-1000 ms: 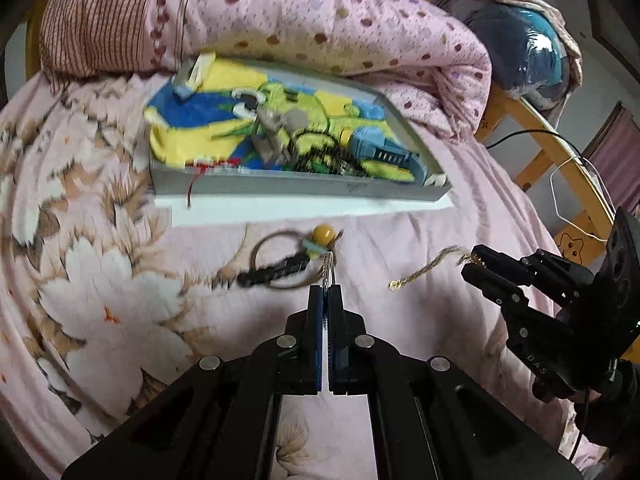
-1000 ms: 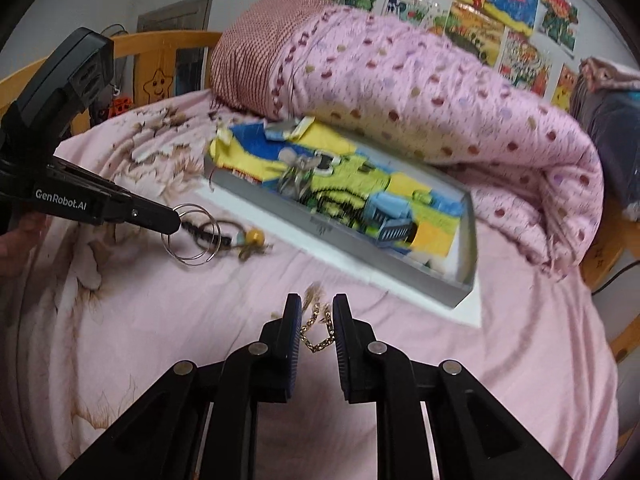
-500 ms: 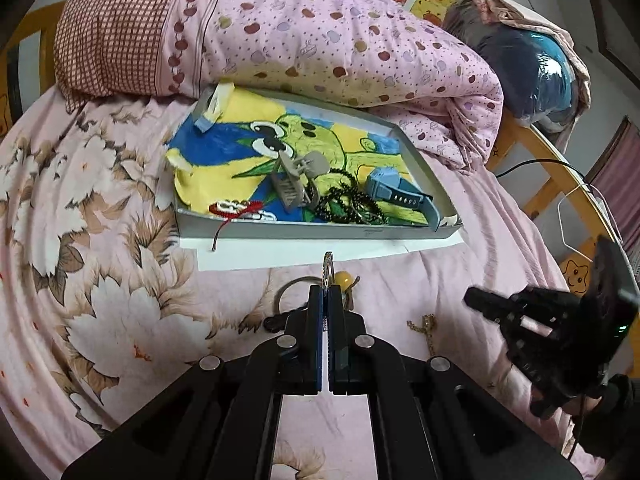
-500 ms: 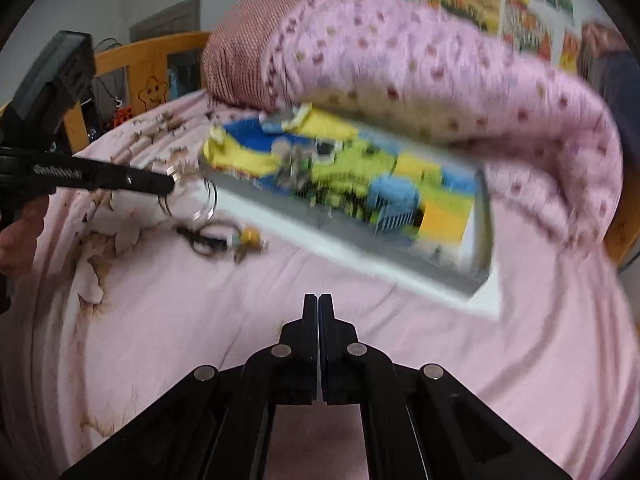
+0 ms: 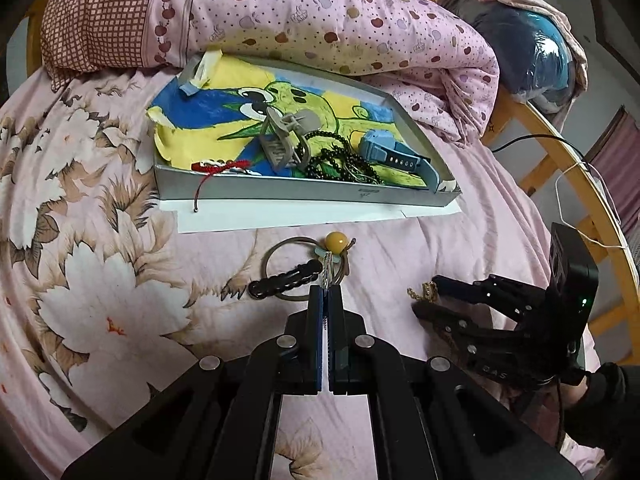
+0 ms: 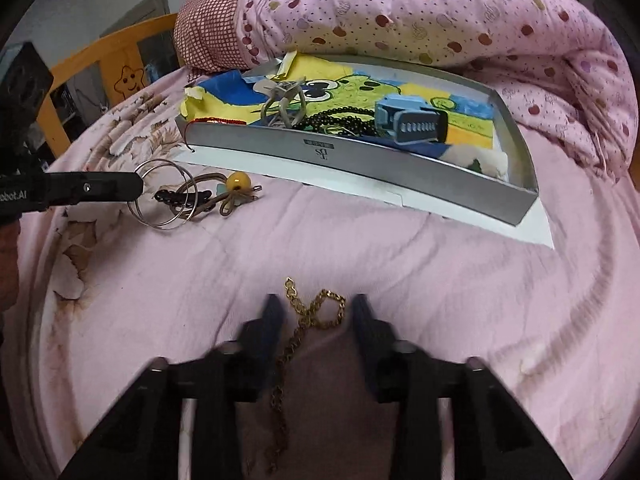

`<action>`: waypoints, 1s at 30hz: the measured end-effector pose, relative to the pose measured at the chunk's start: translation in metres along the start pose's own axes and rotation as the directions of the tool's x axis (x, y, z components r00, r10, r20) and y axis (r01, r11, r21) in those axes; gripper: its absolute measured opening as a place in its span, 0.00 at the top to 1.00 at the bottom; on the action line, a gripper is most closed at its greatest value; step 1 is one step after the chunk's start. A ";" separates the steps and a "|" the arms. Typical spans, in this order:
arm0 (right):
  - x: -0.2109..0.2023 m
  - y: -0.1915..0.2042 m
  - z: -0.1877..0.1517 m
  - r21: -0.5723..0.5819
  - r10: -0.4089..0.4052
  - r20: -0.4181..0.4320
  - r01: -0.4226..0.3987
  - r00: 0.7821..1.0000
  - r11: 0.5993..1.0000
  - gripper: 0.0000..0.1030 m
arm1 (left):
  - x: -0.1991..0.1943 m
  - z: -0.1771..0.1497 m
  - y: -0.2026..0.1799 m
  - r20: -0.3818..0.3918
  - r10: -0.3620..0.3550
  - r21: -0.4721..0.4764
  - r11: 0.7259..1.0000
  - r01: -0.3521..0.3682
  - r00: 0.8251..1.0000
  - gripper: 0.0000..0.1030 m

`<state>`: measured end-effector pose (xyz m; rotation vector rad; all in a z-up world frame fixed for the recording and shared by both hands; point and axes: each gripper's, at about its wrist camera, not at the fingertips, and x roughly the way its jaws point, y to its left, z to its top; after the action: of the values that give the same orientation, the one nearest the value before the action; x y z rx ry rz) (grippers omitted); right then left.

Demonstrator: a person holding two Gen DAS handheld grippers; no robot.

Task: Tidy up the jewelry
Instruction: 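Carry the silver hoops into the tray with the left tool while the right tool carries the gold chain there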

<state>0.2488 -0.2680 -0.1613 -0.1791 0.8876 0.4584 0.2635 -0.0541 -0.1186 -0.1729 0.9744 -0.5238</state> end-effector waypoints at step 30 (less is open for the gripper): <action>-0.040 -0.001 0.137 -0.044 0.010 0.312 0.004 0.950 0.999 0.85 | -0.020 0.078 0.020 0.141 0.081 -0.022 0.997 -0.079 0.987 1.00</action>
<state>0.3246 -0.2353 -0.0448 -0.1404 0.5672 0.4933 0.3258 -0.0338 -0.0682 -0.1827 0.8435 -0.4239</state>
